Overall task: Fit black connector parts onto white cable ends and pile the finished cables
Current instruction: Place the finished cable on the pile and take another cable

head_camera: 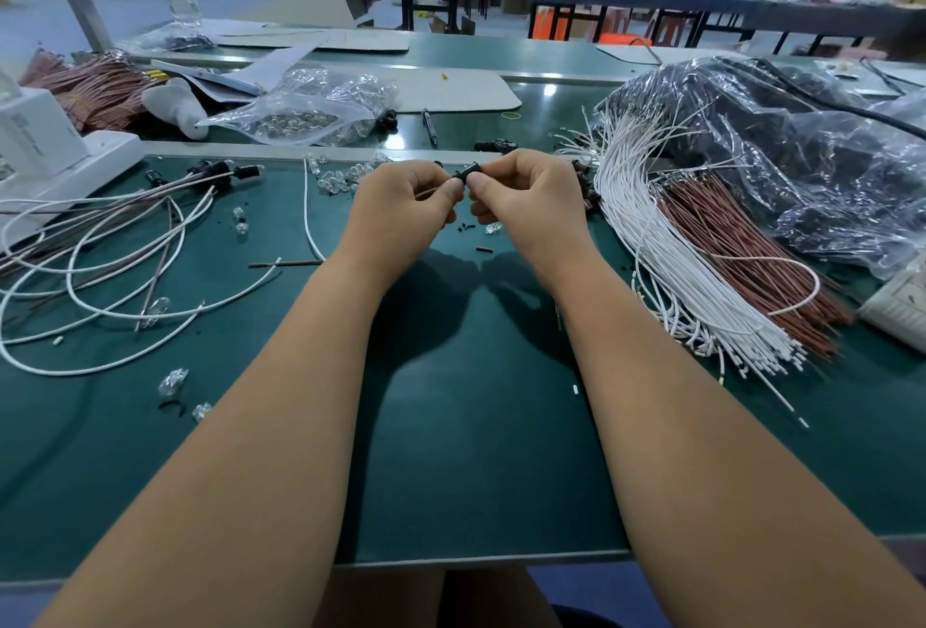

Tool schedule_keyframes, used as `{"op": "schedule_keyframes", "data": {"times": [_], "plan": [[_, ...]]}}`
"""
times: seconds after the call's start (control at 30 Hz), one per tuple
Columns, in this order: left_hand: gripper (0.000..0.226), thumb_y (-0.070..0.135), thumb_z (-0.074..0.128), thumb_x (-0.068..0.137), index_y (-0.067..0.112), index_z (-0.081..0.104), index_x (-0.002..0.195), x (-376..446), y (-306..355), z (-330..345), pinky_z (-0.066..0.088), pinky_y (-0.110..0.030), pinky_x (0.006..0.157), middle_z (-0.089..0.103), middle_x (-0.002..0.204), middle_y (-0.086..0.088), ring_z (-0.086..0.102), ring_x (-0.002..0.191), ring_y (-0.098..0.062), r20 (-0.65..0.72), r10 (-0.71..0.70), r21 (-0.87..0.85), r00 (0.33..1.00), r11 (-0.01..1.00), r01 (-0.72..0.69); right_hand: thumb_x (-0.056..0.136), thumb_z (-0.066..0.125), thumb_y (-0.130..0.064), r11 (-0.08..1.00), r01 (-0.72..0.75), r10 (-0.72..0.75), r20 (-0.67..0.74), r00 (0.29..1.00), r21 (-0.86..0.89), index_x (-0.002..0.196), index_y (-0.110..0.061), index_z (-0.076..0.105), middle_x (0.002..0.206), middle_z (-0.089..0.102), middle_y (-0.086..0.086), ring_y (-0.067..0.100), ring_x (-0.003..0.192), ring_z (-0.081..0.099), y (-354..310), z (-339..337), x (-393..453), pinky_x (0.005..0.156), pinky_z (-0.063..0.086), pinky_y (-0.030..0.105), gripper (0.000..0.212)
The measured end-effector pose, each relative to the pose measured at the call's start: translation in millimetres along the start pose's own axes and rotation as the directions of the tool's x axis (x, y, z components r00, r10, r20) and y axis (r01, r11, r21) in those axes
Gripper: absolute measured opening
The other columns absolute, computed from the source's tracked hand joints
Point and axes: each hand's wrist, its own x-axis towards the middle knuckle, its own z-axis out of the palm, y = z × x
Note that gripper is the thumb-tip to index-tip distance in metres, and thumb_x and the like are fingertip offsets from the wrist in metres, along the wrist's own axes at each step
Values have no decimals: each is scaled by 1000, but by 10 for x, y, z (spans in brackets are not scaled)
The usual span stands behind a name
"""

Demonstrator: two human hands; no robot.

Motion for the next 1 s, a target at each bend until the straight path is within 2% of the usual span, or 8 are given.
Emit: {"op": "schedule_keyframes", "data": {"times": [0.17, 0.4, 0.5, 0.63, 0.7, 0.8, 0.93, 1.0], "plan": [[12, 17, 65, 90, 9, 67, 80, 3, 20, -30, 42, -19, 59, 58, 60, 9, 50, 54, -3, -29, 22, 42, 999, 999, -21, 83, 72, -8, 998, 34, -35, -19, 999, -55, 72, -18, 66, 66, 69, 4, 16, 59, 67, 27, 10, 8, 72, 59, 44, 16], [12, 5, 61, 90, 12, 70, 86, 23, 4, -68, 45, -26, 67, 61, 65, 2, 52, 62, -9, 116, -28, -44, 993, 998, 34, 84, 70, -4, 998, 32, -31, 9, 999, -53, 73, -19, 64, 62, 67, -2, 9, 54, 63, 56, -34, 19, 66, 57, 37, 19], [15, 7, 60, 91, 17, 70, 85, 31, -19, -69, 47, -31, 68, 63, 66, 0, 53, 65, -14, 110, -40, -75, 993, 996, 49, 85, 70, -8, 997, 37, -37, -1, 999, -68, 75, -21, 66, 63, 67, -4, 10, 56, 63, 61, -46, 29, 64, 56, 33, 17], [21, 6, 54, 95, 18, 64, 81, 39, -56, -28, 48, -19, 56, 62, 65, 3, 52, 51, -4, 42, -144, -152, 989, 977, 149, 87, 51, 0, 951, 37, -52, -39, 998, -307, 95, -13, 73, 80, 66, -2, 19, 76, 63, 83, -96, 63, 77, 55, 35, 26], [20, 9, 52, 96, 19, 63, 81, 45, -86, -30, 38, -12, 49, 61, 65, 4, 46, 44, 3, 21, -182, -143, 983, 973, 183, 80, 46, 2, 863, 61, -45, 44, 998, -502, 105, -14, 72, 93, 66, -2, 20, 93, 61, 92, -124, 46, 86, 51, 34, 39], [17, 16, 56, 94, 21, 62, 79, 42, -109, -39, 34, -10, 48, 53, 62, 6, 41, 43, 3, -4, -183, -136, 983, 974, 181, 82, 52, -6, 687, 141, 12, 206, 979, -712, 109, -20, 72, 107, 67, 1, 26, 109, 50, 121, -118, 22, 94, 44, 36, 36], [22, 14, 60, 93, 21, 63, 73, 24, -93, -35, 29, -10, 43, 44, 50, 9, 34, 38, 1, 7, -162, -177, 987, 971, 161, 91, 56, -14, 600, 179, 6, 228, 974, -780, 103, -21, 73, 108, 67, 2, 27, 110, 48, 136, -114, 36, 94, 39, 35, 22], [22, 12, 60, 92, 18, 65, 72, 25, -90, -43, 26, -12, 40, 42, 48, 9, 31, 39, -1, 34, -173, -211, 984, 962, 176, 94, 54, -14, 687, 136, 0, 187, 982, -713, 103, -16, 71, 107, 67, 3, 25, 105, 54, 131, -103, 50, 91, 43, 32, 20]]}}
